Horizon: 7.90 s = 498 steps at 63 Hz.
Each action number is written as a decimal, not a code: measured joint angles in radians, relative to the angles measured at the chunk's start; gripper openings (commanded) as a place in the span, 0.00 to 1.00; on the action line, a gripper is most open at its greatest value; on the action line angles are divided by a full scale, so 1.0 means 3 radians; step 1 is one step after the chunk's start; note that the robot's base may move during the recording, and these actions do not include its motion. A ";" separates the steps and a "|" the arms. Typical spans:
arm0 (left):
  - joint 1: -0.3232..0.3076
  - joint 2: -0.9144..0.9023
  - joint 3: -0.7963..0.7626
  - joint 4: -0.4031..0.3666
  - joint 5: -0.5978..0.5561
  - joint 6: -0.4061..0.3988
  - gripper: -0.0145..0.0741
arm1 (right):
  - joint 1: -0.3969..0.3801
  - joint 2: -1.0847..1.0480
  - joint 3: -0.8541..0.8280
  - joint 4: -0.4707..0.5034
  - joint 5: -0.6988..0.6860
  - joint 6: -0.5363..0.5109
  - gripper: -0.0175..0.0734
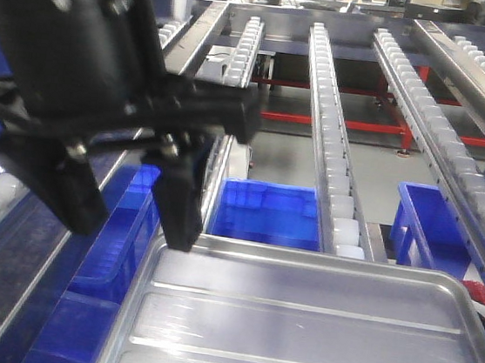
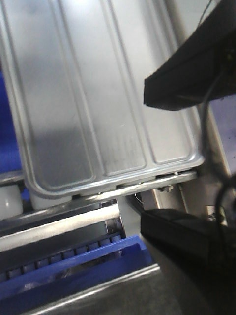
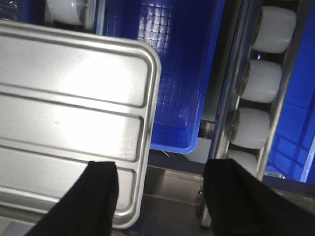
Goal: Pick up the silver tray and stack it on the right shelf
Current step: 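Lower both grippers onto opposite short edges of the silver tray, then close both grippers on the tray edges and lift it off the shelf, then hold the silver tray level with both grippers while the base drives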
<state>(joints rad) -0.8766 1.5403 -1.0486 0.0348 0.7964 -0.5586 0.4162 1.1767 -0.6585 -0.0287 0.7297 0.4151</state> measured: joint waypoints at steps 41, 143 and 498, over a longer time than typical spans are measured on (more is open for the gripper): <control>0.0014 0.0497 -0.0008 0.0371 -0.0148 -0.0619 0.56 | 0.0000 0.0653 0.0000 -0.0008 -0.0376 0.0134 0.73; 0.0004 0.0601 -0.0749 0.0480 0.0460 -0.0711 0.06 | 0.0011 0.0478 -0.0673 -0.0205 0.0329 0.0169 0.25; -0.0023 -0.0104 -0.1212 0.0744 0.0962 -0.0684 0.06 | 0.0011 0.0121 -0.1298 -0.0237 0.0765 0.0134 0.25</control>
<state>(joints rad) -0.8835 1.5091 -1.4122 0.2581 1.0851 -0.7638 0.4195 1.2130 -1.0480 -0.0999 0.9593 0.4553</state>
